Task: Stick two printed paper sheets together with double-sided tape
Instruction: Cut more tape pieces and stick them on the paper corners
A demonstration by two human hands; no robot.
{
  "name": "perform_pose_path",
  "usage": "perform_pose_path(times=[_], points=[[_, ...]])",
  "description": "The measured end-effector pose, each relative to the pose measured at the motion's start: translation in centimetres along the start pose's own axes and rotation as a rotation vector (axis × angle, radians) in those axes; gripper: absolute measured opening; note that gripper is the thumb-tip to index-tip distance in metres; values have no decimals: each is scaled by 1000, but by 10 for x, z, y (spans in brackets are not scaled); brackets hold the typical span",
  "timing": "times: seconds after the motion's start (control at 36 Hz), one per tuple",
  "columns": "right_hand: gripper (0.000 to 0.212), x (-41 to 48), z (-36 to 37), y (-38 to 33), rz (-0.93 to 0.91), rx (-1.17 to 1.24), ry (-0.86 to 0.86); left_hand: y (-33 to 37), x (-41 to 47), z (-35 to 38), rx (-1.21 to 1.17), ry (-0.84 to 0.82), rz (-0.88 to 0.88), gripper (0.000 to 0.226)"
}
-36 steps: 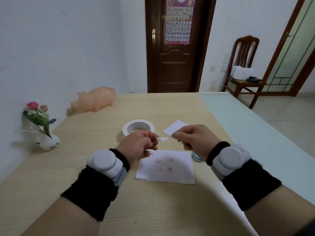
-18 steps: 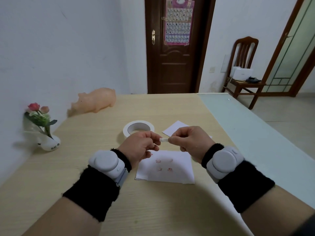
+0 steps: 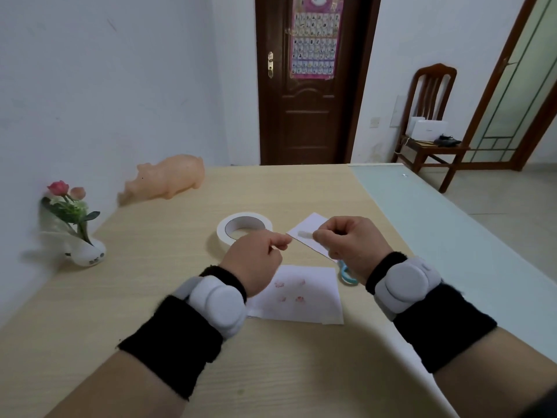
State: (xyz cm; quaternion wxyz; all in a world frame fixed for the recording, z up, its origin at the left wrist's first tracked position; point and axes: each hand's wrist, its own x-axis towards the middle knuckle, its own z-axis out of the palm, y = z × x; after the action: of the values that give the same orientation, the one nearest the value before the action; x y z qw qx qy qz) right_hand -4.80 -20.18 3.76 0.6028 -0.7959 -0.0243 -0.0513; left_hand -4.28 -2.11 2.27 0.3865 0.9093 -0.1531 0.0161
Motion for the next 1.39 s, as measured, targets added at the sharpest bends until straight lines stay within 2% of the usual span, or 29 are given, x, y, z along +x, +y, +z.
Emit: perform_pose_path(times=[0.08, 0.14, 0.28, 0.44, 0.67, 0.81, 1.08, 1.28, 1.39], points=[[25, 6, -8, 5, 81, 141, 24, -3, -1, 8, 411, -121, 186, 41], [25, 8, -12, 9, 156, 224, 7, -3, -2, 15, 583, -231, 254, 40], [21, 9, -18, 23, 277, 225, -51, -4, -10, 26, 750, -378, 234, 38], [24, 8, -18, 31, 369, 195, -95, -14, -15, 19, 761, -377, 198, 32], [17, 9, -2, 31, 440, 77, -165, -30, -14, 11, 742, -312, 194, 24], [15, 12, 9, 24, 440, 25, -213, -31, -12, 12, 656, -280, 280, 22], [20, 19, 14, 28, 494, -132, -230, -34, -14, 10, 604, -310, 251, 23], [12, 24, 11, 29, 493, -213, -251, -33, -12, 9, 589, -305, 232, 27], [11, 27, 12, 30, 484, -262, -284, -32, -10, 9, 570, -285, 236, 20]])
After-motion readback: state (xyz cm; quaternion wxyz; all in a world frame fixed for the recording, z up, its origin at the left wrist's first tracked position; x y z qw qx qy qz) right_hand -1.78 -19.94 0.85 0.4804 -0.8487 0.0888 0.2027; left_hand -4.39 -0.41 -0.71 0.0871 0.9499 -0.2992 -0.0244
